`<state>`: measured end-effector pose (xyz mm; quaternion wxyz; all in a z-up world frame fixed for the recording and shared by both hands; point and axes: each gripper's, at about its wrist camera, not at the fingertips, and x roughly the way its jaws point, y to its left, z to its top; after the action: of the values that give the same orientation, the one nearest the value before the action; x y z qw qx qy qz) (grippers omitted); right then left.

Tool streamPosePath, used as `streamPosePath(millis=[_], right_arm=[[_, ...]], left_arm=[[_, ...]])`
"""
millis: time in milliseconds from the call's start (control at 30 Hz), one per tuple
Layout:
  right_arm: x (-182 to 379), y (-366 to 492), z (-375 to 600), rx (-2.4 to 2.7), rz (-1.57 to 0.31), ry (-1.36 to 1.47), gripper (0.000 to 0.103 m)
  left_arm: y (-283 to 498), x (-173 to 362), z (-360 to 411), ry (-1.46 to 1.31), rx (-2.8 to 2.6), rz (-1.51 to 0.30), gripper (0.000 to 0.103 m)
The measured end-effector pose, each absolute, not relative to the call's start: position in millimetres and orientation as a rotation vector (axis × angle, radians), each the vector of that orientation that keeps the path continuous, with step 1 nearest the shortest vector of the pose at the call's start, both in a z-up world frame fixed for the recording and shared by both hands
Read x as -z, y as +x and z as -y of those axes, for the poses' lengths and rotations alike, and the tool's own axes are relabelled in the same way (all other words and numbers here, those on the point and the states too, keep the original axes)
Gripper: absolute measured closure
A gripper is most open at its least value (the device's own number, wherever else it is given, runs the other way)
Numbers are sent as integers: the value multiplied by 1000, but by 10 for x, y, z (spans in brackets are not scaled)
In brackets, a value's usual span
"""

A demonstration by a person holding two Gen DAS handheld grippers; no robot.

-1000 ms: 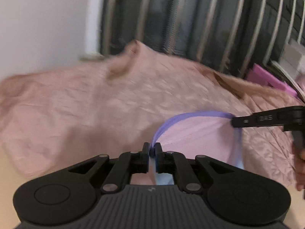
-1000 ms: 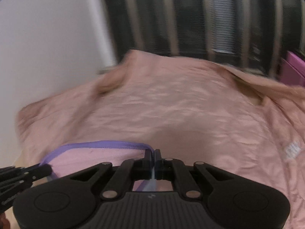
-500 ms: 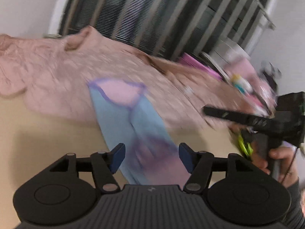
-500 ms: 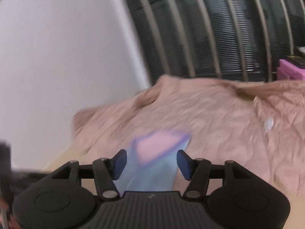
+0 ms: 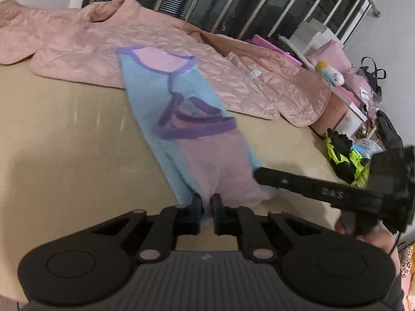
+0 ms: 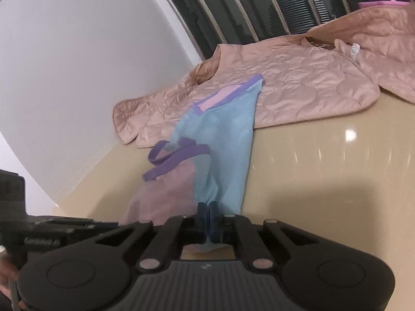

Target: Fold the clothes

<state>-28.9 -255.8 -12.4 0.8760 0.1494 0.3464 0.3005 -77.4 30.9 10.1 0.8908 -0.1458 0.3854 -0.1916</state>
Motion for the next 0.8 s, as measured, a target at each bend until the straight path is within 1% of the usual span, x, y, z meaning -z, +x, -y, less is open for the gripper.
streamPosePath(millis=[200,233,267,300,333,367,400,433,467,567,633,733,767,800], right_arm=[[97,-986,2554,-532,-683,314,102],[105,-1086,2569,-552,-685,333,102],[112,-1174,2587,-577,-688,353,101],[85,-1238,2608,-601,-668,357,99],[44,-1292,2631,-625,-638,356,95],[-6,-1308,2651,-639,-607,347,86],[-65,-1269,2647,-643,-582,324,78],[-126,-1214,2634,-645,-559,295,62],[-169,-1141,2596,-641,-536,263,54],[-165,-812,2467,-652,-537,185,54],[-119,-668,2415,-633,-570,167,54],[-78,-637,2392,-618,-583,151,55],[-62,-637,2394,-622,-586,155,55],[-41,-638,2390,-626,-594,157,56]], left_arm=[[-1099,-121,-520,-245,425,-843,100],[-1160,-128,-576,-249,443,-853,98],[-1203,-148,-628,-257,441,-853,94],[-1235,-178,-668,-263,430,-839,86],[-1251,-225,-698,-267,422,-815,81],[-1246,-266,-707,-275,418,-790,71],[-1226,-301,-697,-288,420,-764,67],[-1202,-331,-681,-300,425,-740,67],[-1164,-342,-639,-306,442,-719,67],[-1047,-316,-468,-299,422,-699,61],[-1020,-284,-377,-269,402,-699,61],[-1012,-221,-312,-246,415,-689,57],[-1003,-191,-311,-253,429,-689,57],[-978,-162,-301,-260,444,-702,60]])
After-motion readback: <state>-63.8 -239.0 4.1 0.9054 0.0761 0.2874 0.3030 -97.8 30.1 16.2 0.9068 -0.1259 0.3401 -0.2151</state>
